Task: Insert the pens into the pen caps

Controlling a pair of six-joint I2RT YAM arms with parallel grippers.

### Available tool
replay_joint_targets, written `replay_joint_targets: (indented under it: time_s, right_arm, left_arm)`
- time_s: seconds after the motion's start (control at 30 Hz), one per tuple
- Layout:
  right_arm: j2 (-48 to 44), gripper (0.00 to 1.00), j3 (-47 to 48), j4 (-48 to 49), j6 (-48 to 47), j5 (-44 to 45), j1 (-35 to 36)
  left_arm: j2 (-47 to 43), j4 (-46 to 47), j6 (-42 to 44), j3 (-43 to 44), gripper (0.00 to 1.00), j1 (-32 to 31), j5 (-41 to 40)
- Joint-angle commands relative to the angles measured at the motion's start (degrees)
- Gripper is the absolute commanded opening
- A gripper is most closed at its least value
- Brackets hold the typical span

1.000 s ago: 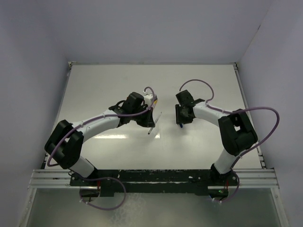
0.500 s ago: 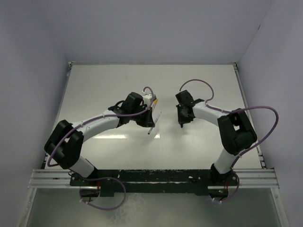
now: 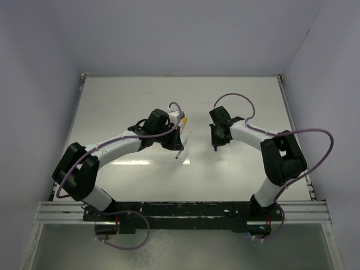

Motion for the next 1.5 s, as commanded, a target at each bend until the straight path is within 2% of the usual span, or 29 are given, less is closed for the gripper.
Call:
replay_joint_targets:
  time_s: [0.0,0.2,0.37,0.6,0.9,1.47]
  right_arm:
    - [-7.9,0.0,3.39,0.12,1.38,-2.65,0.2]
    - [-18.69,0.0,5.06,8.41,1.52,-4.37,-0.04]
    - [-26.94,0.0,2.78,17.87,1.9,-7.14,-0.96]
    - [-35.91,0.0,-7.99,36.5,6.96,-13.65,-3.0]
    - [-39.88,0.0,-16.32,53.08,13.56,-15.12,-3.04]
    - [-40.23,0.0,-17.05,55.65,15.2,-14.3,-3.03]
  left_arm:
    - [-0.32,3.95,-0.26,2.47,0.0,0.38,0.08]
    - [-1.81,9.02,-1.8,3.51,0.0,0.4,2.08]
    - [-3.6,15.2,-3.32,2.76,0.0,0.38,4.93]
    - [-5.02,27.68,-7.75,0.71,0.0,0.42,10.16]
    - [-5.35,35.33,-11.91,-0.35,0.0,0.45,14.25]
    - [-6.73,36.75,-11.74,-2.23,0.0,0.39,15.51]
